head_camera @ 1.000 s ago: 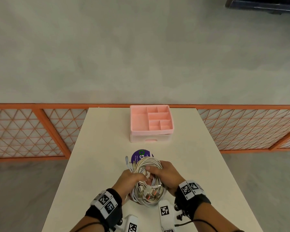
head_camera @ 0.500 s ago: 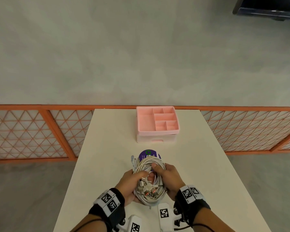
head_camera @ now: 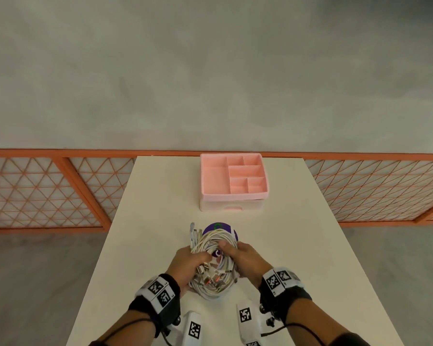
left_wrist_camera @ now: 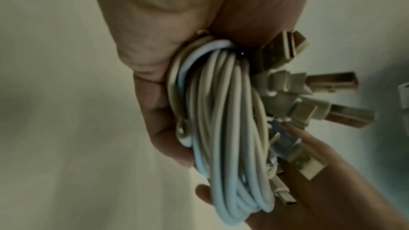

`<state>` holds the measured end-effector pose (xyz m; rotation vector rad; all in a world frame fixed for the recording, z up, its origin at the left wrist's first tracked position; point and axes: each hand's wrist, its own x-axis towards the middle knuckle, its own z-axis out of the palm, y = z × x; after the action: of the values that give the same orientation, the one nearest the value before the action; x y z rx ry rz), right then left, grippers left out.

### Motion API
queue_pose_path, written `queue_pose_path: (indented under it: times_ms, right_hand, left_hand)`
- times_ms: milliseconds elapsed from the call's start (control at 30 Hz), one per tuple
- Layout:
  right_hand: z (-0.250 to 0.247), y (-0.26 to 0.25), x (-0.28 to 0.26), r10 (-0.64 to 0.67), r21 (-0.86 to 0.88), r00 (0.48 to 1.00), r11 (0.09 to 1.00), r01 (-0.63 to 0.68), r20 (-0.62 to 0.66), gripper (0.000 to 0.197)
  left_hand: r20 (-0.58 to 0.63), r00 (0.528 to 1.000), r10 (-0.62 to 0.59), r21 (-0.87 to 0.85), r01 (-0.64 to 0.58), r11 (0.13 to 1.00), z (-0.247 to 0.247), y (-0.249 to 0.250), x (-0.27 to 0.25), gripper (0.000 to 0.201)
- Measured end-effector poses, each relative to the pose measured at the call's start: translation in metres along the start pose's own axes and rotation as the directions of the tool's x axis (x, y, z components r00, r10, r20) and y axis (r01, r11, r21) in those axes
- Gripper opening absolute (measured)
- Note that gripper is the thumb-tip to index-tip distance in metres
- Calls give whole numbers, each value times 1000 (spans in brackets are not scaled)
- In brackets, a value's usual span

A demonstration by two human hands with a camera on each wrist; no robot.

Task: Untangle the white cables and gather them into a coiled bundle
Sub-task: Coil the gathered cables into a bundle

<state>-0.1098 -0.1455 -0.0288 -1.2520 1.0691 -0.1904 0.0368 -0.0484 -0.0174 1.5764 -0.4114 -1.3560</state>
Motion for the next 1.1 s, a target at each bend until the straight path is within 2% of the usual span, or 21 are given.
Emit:
queue_pose_path:
  times_ms: [67,133,200,267,367,467,667,733,867,1000,1100]
  right_hand:
    - [-11,-1,13,111,-198,994,974,-106,14,64]
    - [-22,1,30,134,-221,991,966,-133,-7,65]
    - [-34,6,51,85,-143,993,985,-96,-78,52]
    - [-44,9,70,73,15,987,997,-72,-143,31]
    - [-58,9,98,88,194,978,980,-50,-192,19]
    - [-64,8,120,105,273,968,961,-41,-226,19]
    - [-61,-6,153,119,477,963,879,11,-241,35]
    - [-55,-10,161,148,544,961,839,4,-235,37]
    - [-46,-9,169,188,616,956,788,-11,-224,29]
    - [-46,-10,161,197,628,956,778,-17,-218,26]
    - [-44,-4,148,205,637,957,770,-28,-205,20]
  left_hand:
    - [-69,997,22,77,-17,997,-2,-8,23,49]
    - [-123,992,18,114,-4,993,-5,-13,40,48]
    - [-180,984,3,114,17,993,-5,-14,51,40]
    - [-222,975,1,112,25,993,-5,-15,59,37]
    - [-293,956,-3,108,36,994,-7,-19,74,35]
    - [-333,942,-45,87,78,993,-10,-26,85,35]
    - [-357,923,-144,5,156,988,-14,-42,92,43]
    - [-353,925,-142,8,154,988,-15,-42,93,44]
    - [-358,926,-119,4,128,992,-15,-42,93,42]
    - [-351,931,-100,20,114,993,-14,-41,91,45]
    - [-304,951,-56,58,77,995,-14,-39,85,37]
